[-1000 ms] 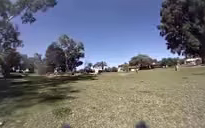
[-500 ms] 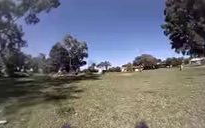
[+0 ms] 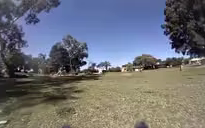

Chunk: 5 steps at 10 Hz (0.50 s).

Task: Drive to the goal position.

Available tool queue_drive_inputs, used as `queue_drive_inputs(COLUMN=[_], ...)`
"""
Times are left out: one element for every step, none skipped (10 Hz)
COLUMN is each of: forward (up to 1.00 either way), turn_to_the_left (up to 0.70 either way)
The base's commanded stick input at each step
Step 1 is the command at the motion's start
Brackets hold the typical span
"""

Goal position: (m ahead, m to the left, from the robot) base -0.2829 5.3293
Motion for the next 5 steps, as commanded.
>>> queue_drive_inputs(forward=[0.00, 0.00, 0.00, 0.00, 0.00], turn_to_the_left=[0.45, 0.45, 0.45, 0.45, 0.45])
